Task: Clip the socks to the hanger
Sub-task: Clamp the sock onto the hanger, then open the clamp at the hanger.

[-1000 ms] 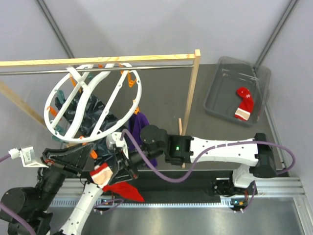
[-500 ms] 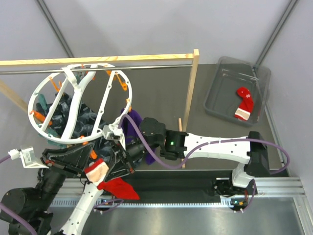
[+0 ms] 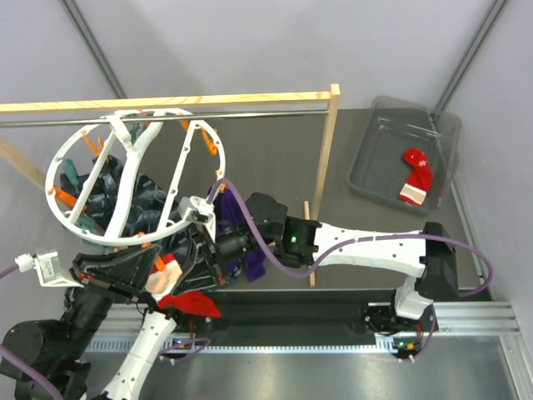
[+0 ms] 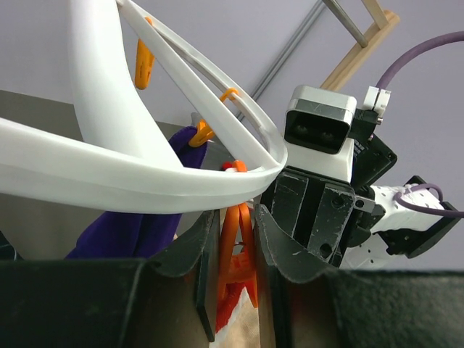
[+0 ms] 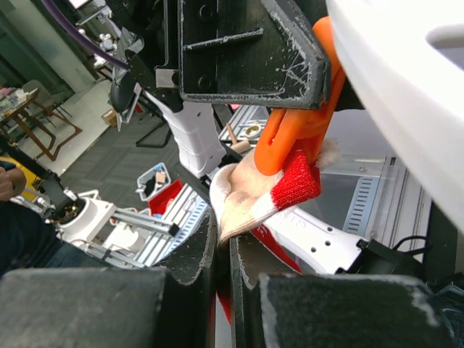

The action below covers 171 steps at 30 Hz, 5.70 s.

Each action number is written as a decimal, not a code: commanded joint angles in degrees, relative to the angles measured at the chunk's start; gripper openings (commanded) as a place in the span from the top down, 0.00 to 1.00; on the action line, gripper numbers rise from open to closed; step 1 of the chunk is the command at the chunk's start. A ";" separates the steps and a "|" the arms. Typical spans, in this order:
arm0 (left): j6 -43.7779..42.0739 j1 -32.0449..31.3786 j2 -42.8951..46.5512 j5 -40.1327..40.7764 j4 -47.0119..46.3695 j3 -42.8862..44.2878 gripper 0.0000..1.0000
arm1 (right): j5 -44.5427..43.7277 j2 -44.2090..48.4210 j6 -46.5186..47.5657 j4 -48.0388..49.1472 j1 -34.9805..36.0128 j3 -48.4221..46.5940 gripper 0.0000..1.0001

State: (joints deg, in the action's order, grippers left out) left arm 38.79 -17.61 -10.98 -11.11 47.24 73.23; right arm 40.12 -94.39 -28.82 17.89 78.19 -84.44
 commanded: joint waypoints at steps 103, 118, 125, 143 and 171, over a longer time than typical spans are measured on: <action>-4.33 8.99 -14.07 13.05 15.16 10.97 0.60 | -38.27 19.77 15.64 -18.33 -7.18 7.10 0.87; -3.63 8.99 -14.51 13.31 15.07 9.48 1.00 | -39.50 18.98 15.63 -21.49 -7.18 5.78 0.59; -3.28 8.99 -13.98 12.44 14.02 8.68 1.00 | -35.66 19.51 16.60 -23.78 -7.18 5.43 0.35; 1.12 8.99 -13.10 11.73 16.21 10.70 1.00 | -35.54 3.96 20.29 -9.03 3.98 -4.41 0.41; 1.29 8.99 -12.13 9.36 16.21 11.49 1.00 | -39.94 -3.78 16.69 -3.12 3.28 -10.39 0.92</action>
State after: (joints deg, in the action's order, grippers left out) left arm 39.24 -8.78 -23.66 -1.02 64.73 83.90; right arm -0.14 -97.27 -11.75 11.11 81.60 -91.31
